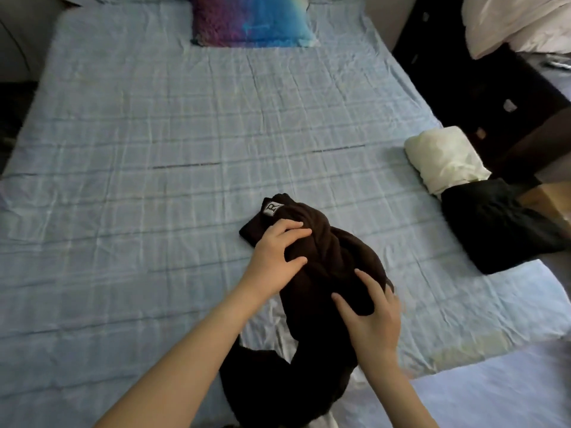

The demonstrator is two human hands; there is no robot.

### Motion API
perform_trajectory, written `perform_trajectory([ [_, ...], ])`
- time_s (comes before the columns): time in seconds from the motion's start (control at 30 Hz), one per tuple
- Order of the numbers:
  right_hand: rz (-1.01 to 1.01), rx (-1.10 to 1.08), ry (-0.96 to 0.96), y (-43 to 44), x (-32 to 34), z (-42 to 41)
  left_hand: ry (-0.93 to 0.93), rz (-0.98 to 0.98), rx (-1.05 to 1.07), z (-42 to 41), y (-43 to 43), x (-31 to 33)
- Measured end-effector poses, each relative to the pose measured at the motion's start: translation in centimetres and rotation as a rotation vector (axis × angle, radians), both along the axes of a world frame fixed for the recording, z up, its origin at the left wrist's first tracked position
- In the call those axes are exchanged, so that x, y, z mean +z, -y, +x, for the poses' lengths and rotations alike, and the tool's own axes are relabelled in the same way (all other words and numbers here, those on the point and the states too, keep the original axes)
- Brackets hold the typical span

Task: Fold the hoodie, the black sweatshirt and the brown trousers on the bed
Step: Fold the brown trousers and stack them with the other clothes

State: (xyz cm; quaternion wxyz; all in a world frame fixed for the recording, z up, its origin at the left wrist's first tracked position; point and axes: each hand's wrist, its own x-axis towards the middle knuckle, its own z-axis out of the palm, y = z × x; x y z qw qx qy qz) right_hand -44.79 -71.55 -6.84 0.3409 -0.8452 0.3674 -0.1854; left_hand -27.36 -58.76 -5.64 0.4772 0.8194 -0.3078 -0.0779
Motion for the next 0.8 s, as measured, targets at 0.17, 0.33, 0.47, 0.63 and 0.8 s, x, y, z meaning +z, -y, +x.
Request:
perform_trajectory([
  [0.17, 0.311, 0.422, -0.738, 6.2, -7.1, 2.3, -0.287, 0.311, -0.005, -0.4, 2.7, -10.8],
  [0.33, -0.138, 0.402, -0.708, 12.0, -9.1, 6.9, -0.426, 0.256, 0.324, -0.2, 1.2, -16.5],
  [0.47, -0.02, 0.605, -0.352, 13.4, -11.9, 15.3, -0.597, 0.174, 0.629, 3.0, 2.1, -19.3],
  [0.63, 0.166, 0.695, -0.468, 13.8, -16.9, 24.2, -0.977, -0.038, 0.72, 5.0, 3.9, -22.1],
  [0.8, 0.206, 0.726, -0.472, 12.7, -19.0, 25.6, -1.07, 0.031, 0.748, 5.6, 5.3, -23.3],
])
